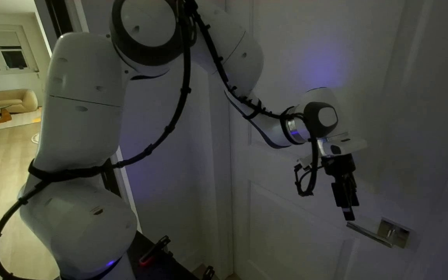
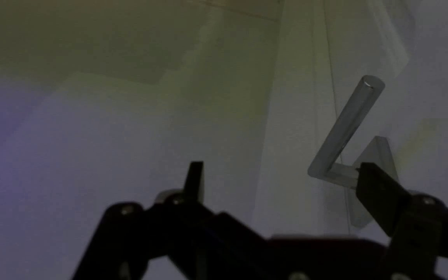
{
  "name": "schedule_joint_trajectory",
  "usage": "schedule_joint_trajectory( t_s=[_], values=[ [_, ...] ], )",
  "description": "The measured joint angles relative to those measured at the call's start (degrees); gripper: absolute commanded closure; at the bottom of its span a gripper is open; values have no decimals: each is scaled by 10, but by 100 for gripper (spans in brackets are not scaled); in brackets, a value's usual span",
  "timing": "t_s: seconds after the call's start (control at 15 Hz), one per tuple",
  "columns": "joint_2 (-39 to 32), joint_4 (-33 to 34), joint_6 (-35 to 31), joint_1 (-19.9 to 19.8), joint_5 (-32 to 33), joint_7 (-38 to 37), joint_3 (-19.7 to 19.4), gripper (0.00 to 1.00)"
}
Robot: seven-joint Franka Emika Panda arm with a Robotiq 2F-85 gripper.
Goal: Close the door
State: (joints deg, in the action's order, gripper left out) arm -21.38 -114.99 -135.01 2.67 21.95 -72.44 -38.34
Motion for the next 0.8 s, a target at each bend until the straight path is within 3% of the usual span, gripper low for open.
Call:
schedule_joint_trajectory(
  t_s=[0.8],
  values=[
    [103, 0, 119, -93, 24, 150, 145, 0]
  ],
)
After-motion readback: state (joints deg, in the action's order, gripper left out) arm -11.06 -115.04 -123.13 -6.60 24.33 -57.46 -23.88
